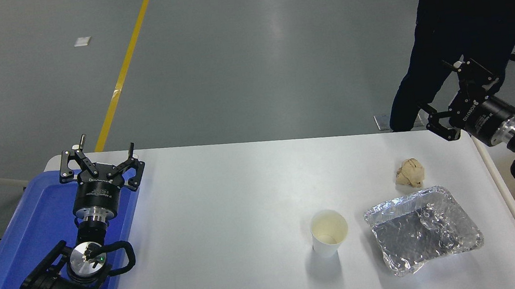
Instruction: Pick up paper cup place in dustbin
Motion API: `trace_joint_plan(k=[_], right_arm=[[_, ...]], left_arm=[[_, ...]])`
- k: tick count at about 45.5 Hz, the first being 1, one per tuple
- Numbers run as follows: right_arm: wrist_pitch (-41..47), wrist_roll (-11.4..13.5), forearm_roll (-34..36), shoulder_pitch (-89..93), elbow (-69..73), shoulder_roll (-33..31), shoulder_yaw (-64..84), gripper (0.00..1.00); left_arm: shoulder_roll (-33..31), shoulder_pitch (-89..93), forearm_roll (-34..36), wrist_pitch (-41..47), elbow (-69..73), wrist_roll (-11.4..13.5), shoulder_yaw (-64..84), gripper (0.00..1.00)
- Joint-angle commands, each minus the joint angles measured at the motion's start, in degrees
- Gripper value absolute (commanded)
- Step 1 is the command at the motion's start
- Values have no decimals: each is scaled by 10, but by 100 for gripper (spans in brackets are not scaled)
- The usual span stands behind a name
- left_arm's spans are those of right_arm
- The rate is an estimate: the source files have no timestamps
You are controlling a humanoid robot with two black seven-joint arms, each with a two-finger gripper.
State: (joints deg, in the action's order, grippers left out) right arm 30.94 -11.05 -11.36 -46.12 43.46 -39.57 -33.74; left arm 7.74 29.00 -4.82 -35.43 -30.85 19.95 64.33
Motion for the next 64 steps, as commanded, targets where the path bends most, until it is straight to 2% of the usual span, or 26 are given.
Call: trace_joint_plan(k=[1, 13, 29, 42, 52, 64], right_arm=[[-4, -1, -15, -140, 58, -73, 199, 100], [-11, -3, -17, -311, 84, -85, 469, 100], [-54, -4, -162, -376, 157, -99, 582, 100], [-66, -5, -169, -582, 299, -101, 807, 100], [-98, -4, -169, -708, 391, -33, 935, 100], [-99, -2, -167, -761, 412, 70, 999, 100]], left_arm=[[0, 0, 0, 0, 0, 0, 0, 100], [0, 0, 0, 0, 0, 0, 0, 100], [0, 1, 0, 0, 0, 0, 0, 100], [0, 1, 1, -1, 0, -1, 0, 100], [0, 1, 0, -1, 0, -1, 0, 100], [0, 1, 0, -1, 0, -1, 0, 100]])
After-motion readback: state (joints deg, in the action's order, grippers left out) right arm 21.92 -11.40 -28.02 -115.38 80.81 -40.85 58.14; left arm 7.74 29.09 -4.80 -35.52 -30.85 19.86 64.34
